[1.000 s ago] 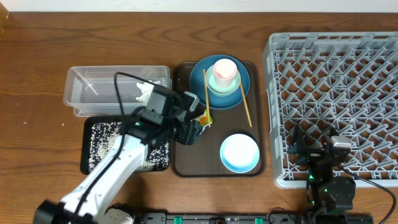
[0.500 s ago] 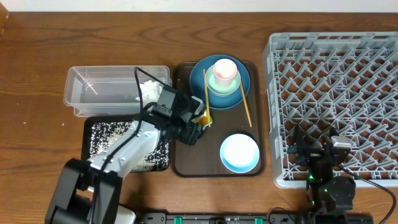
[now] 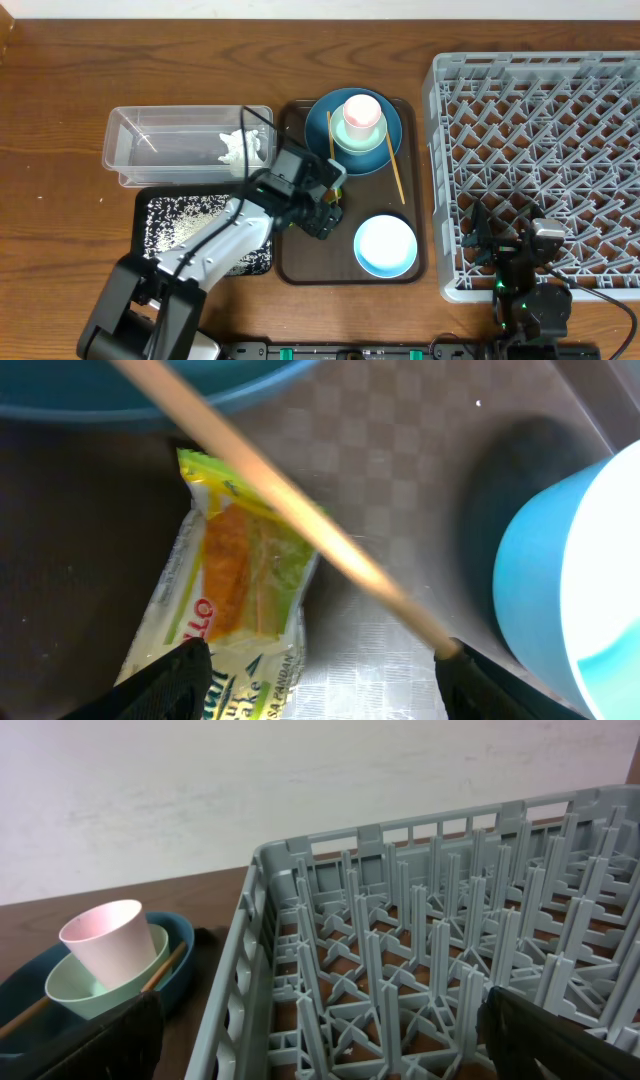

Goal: Sort waste into correct bins and load items into the dishwasher rack
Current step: 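Move the left gripper to the yellow snack wrapper and grasp it, then carry the yellow wrapper left and drop it into the clear bin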

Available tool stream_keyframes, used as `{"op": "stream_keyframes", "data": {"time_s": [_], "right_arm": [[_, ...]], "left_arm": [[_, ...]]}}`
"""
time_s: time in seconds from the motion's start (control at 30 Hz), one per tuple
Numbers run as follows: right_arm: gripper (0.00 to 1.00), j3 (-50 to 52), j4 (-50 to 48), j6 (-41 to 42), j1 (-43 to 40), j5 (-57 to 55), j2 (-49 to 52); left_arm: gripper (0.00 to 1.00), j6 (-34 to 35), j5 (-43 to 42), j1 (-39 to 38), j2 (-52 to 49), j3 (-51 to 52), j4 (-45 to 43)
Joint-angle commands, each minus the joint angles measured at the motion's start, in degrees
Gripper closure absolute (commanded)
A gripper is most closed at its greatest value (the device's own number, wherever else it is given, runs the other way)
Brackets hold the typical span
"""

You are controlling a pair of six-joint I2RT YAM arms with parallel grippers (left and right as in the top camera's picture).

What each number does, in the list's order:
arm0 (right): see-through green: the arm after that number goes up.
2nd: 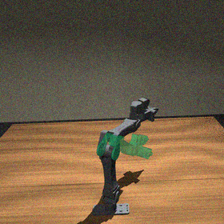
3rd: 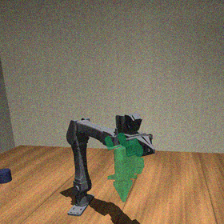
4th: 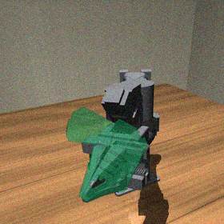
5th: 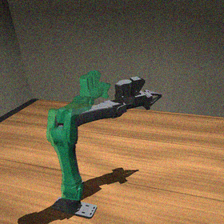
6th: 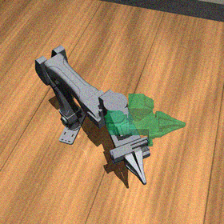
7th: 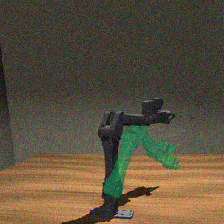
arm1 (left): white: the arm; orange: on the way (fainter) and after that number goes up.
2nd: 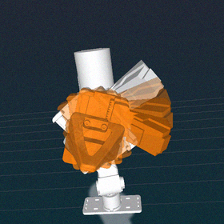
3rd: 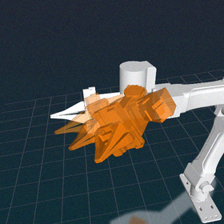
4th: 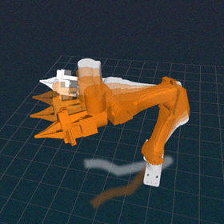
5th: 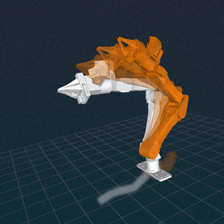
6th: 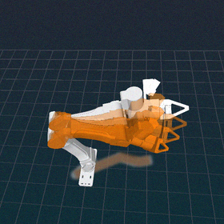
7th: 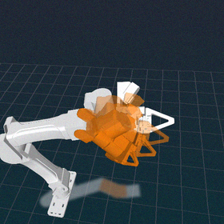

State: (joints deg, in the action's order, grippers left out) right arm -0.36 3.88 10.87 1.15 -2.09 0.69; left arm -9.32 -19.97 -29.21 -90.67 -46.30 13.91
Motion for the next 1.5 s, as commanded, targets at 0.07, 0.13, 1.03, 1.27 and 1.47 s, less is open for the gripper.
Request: {"op": "stream_keyframes", "data": {"time_s": [0.07,0.13,1.03,1.27,1.47], "right_arm": [[0.01,0.0,0.2,-0.2,-0.4,0.0,-0.3],[0.01,0.0,0.2,-0.2,-0.4,0.0,-0.3],[0.01,0.0,0.2,-0.2,-0.4,0.0,-0.3],[0.01,0.0,0.2,-0.2,-0.4,0.0,-0.3],[0.01,0.0,0.2,-0.2,-0.4,0.0,-0.3]], "left_arm": [[0.25,-1.4,9.4,-2.1,-0.3,0.3,0.0],[0.26,-1.3,9.4,-2.1,-0.4,0.3,0.0],[0.75,-1.3,10.2,-2.1,-7.8,0.3,-3.4],[0.94,-1.4,10.2,-2.1,-7.3,0.3,-1.6],[0.94,-1.3,10.2,-2.1,-4.2,0.3,0.3]]}}
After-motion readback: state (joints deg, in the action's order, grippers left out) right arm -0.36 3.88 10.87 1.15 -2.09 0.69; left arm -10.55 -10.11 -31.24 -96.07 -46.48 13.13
